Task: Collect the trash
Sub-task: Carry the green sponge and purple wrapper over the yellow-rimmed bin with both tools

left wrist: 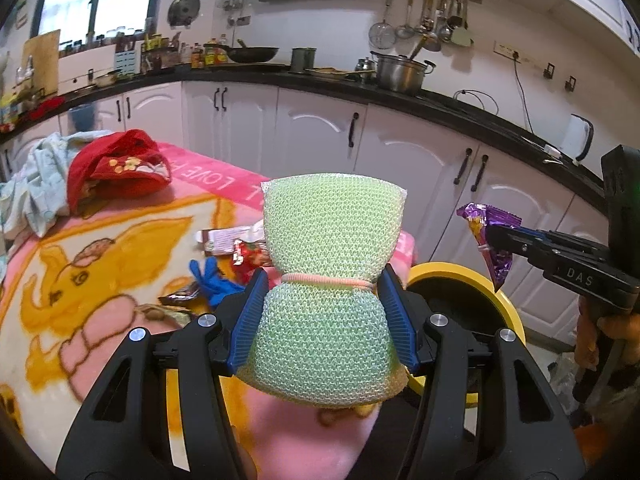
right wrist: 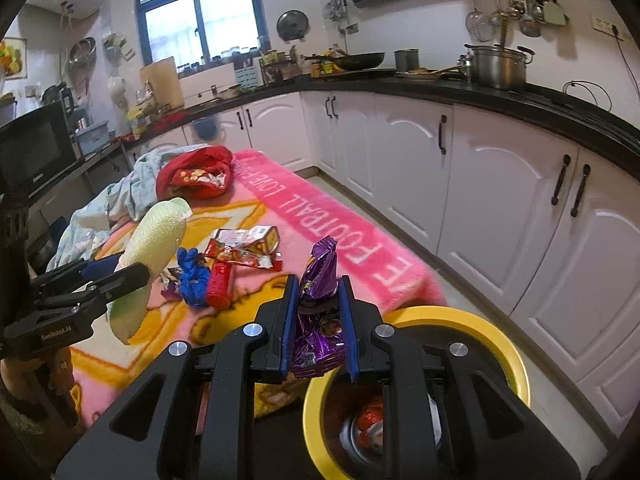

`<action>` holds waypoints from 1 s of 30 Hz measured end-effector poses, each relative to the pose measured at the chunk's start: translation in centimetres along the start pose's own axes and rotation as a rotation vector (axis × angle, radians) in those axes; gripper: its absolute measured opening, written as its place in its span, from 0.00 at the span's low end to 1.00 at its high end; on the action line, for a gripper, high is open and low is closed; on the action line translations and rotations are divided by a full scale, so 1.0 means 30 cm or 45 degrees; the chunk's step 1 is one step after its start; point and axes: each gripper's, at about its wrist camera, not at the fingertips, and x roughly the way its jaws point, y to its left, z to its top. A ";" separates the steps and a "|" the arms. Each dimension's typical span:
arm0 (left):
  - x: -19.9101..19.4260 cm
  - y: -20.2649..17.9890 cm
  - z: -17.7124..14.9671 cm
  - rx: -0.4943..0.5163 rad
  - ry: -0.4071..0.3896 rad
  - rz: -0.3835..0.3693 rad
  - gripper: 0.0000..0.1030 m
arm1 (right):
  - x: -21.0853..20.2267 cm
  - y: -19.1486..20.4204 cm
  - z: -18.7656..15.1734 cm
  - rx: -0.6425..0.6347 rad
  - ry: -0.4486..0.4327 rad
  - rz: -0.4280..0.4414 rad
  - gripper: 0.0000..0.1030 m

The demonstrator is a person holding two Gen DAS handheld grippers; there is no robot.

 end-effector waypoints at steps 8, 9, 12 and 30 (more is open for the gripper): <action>0.027 -0.082 0.002 0.044 0.005 -0.043 0.47 | -0.046 -0.074 -0.026 0.050 -0.017 -0.046 0.19; 0.035 -0.095 0.003 0.050 0.008 -0.051 0.47 | -0.052 -0.086 -0.029 0.059 -0.019 -0.053 0.19; 0.058 -0.128 0.005 0.064 0.015 -0.075 0.47 | -0.065 -0.117 -0.038 0.088 -0.024 -0.069 0.19; 0.240 -0.333 -0.033 0.137 0.126 -0.199 0.47 | -0.092 -0.259 -0.105 0.182 0.002 -0.142 0.19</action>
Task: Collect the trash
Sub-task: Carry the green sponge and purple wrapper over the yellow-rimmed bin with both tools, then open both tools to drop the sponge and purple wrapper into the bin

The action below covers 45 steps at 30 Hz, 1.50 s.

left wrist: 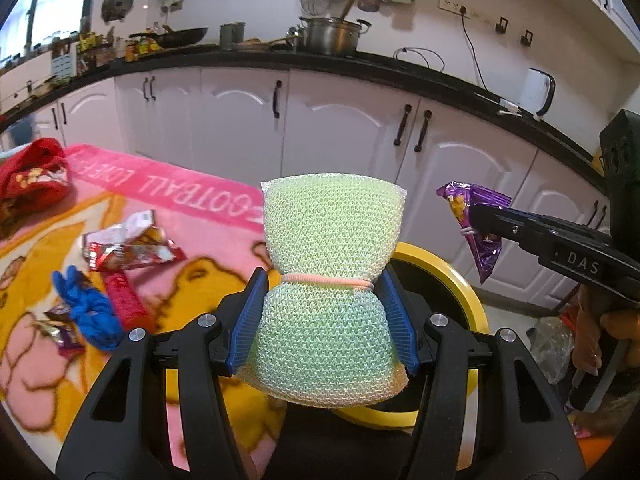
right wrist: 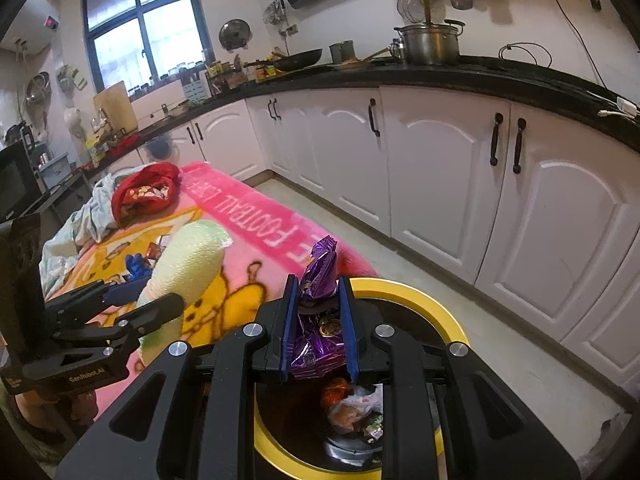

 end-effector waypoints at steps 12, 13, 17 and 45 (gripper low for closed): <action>0.135 -0.042 -0.043 0.028 0.104 -0.052 0.48 | 0.061 -0.076 -0.062 0.035 0.087 -0.037 0.19; 0.142 -0.044 -0.047 0.026 0.113 -0.060 0.48 | 0.067 -0.083 -0.067 0.041 0.094 -0.038 0.19; 0.176 -0.059 -0.064 0.033 0.143 -0.078 0.48 | 0.089 -0.101 -0.085 0.064 0.125 -0.038 0.20; 0.255 -0.083 -0.114 0.065 0.230 -0.079 0.81 | 0.100 -0.167 -0.094 0.159 0.141 -0.049 0.44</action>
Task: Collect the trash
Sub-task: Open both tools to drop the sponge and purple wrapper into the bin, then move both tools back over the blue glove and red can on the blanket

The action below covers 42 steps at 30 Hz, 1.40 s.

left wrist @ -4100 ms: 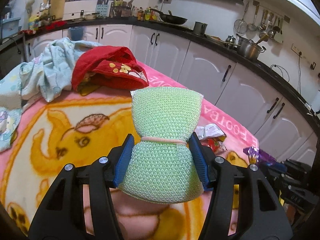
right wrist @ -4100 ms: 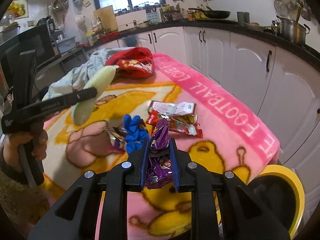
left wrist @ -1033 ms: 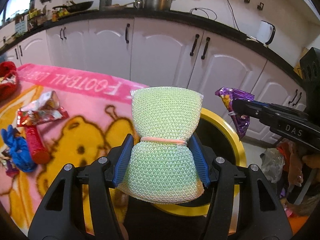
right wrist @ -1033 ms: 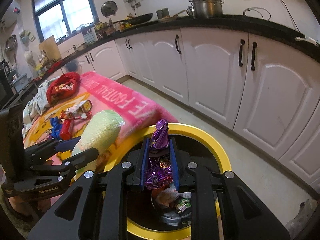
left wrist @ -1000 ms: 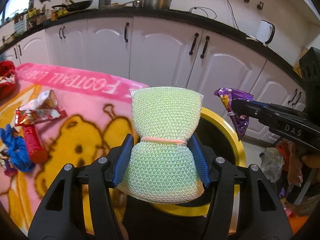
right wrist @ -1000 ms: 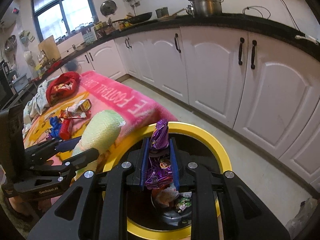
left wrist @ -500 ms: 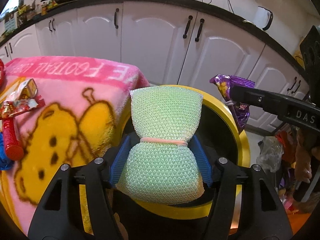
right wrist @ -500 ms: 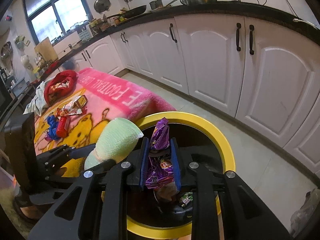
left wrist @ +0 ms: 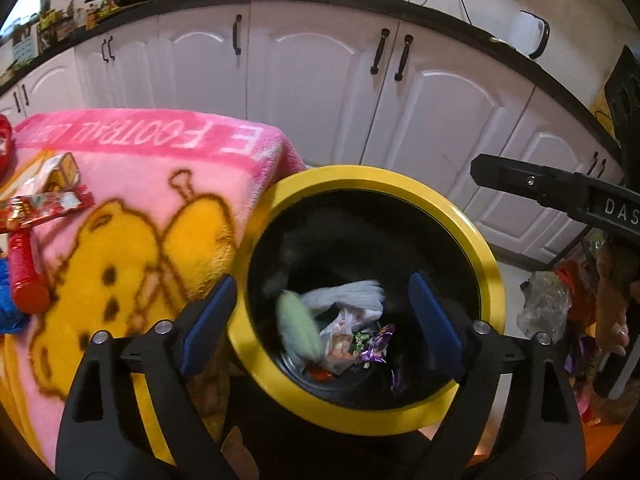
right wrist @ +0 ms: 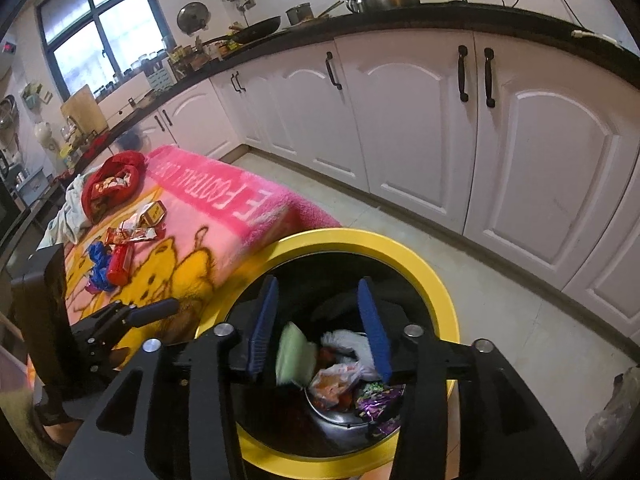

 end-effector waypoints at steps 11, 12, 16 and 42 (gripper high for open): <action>-0.166 0.098 -0.010 -0.083 -0.127 0.149 0.89 | -0.066 0.087 0.018 -0.081 -0.086 -0.025 0.65; -0.186 0.114 -0.010 -0.096 -0.144 0.166 0.89 | -0.073 0.099 0.021 -0.088 -0.093 -0.018 0.65; -0.265 0.165 -0.008 -0.131 -0.211 0.224 0.89 | -0.096 0.158 0.037 -0.115 -0.124 -0.002 0.66; -0.565 0.427 -0.092 -0.357 -0.425 0.412 0.89 | -0.136 0.551 0.090 -0.380 -0.189 0.137 0.71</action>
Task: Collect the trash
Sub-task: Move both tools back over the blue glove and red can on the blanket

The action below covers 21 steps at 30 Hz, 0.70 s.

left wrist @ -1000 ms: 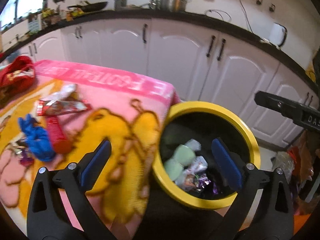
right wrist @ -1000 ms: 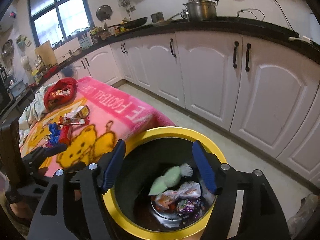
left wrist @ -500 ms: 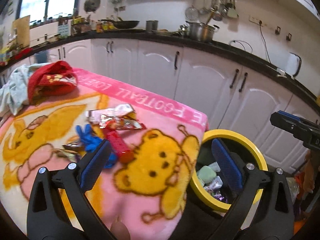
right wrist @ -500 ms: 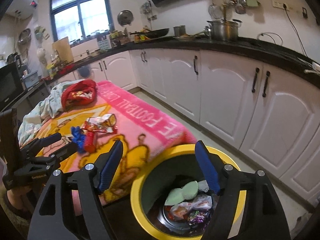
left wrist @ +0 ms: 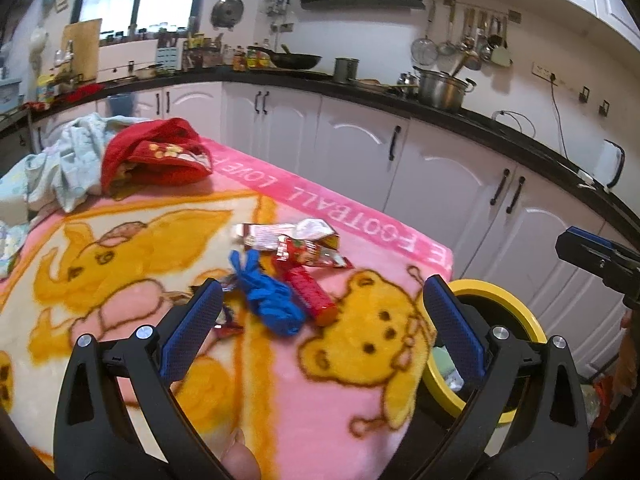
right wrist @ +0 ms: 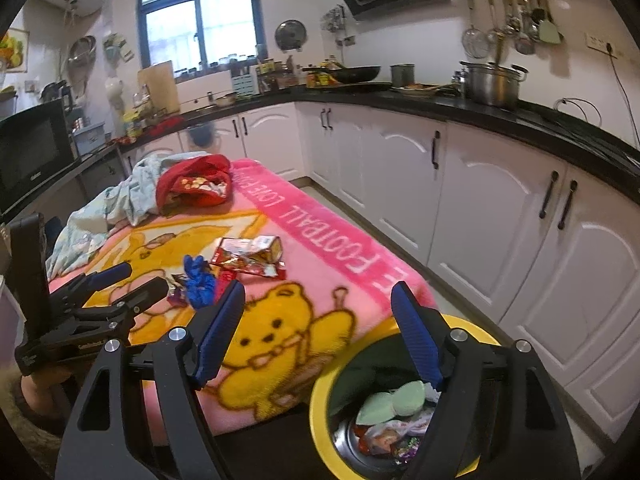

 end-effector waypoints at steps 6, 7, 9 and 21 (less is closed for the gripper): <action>-0.023 0.078 0.003 -0.052 -0.021 0.038 0.89 | 0.026 0.075 0.025 -0.046 -0.004 0.037 0.71; -0.026 0.091 0.002 -0.062 -0.023 0.043 0.89 | 0.032 0.090 0.030 -0.058 -0.003 0.043 0.71; -0.030 0.119 0.001 -0.083 -0.023 0.054 0.89 | 0.041 0.109 0.034 -0.072 -0.001 0.052 0.71; -0.027 0.253 -0.027 -0.174 0.005 0.104 0.89 | 0.120 0.198 0.045 -0.108 0.038 0.088 0.71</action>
